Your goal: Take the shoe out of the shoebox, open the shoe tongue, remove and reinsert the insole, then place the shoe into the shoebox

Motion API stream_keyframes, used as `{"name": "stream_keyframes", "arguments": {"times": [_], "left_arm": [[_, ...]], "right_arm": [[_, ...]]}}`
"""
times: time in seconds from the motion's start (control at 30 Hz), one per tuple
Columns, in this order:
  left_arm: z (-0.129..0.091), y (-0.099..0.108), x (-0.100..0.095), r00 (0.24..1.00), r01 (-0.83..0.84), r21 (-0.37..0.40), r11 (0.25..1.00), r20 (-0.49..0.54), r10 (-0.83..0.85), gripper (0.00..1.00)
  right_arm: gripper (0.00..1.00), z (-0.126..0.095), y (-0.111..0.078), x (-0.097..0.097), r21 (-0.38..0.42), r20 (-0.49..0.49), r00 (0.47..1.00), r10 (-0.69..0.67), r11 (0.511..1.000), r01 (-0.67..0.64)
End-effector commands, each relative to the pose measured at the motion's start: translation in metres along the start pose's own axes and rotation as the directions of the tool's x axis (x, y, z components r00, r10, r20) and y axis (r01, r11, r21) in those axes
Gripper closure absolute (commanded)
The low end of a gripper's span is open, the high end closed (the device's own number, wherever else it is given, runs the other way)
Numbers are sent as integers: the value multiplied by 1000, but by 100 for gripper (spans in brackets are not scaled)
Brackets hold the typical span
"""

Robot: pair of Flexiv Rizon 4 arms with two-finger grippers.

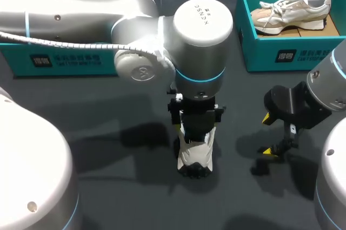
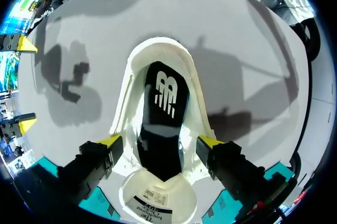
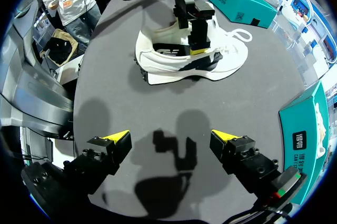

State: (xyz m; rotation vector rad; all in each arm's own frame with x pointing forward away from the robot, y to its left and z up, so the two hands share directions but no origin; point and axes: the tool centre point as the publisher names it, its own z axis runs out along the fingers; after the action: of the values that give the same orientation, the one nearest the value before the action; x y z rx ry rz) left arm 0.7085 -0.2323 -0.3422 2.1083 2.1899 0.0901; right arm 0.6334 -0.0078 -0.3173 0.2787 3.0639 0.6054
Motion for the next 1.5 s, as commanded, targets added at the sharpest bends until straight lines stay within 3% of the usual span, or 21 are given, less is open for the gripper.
{"name": "stream_keyframes", "arguments": {"times": [0.03, 0.4, 1.03, 1.27, 1.5], "left_arm": [[-1, 4, 2, 1000, -1, 5, 1000, 8, 1, 0], [-1, 13, -6, 1000, 1, 41, 999, 21, -2, 0], [-7, 23, -5, 1000, -16, 65, 998, 19, 15, 15], [-12, 33, -3, 1000, -24, 69, 997, 14, 23, 13], [-20, 49, -1, 1000, -22, 65, 998, 21, 21, 18]], "right_arm": [[0, 0, -1, 2, 1, 4, 1000, 0, 1000, 0], [0, 0, -1, 2, 1, 4, 1000, 0, 1000, 0], [0, 0, -1, 2, 1, 4, 1000, 0, 1000, 0], [0, 0, -1, 2, 1, 4, 1000, 0, 1000, 0], [0, 0, -1, 2, 1, 4, 1000, 0, 1000, 0]]}}
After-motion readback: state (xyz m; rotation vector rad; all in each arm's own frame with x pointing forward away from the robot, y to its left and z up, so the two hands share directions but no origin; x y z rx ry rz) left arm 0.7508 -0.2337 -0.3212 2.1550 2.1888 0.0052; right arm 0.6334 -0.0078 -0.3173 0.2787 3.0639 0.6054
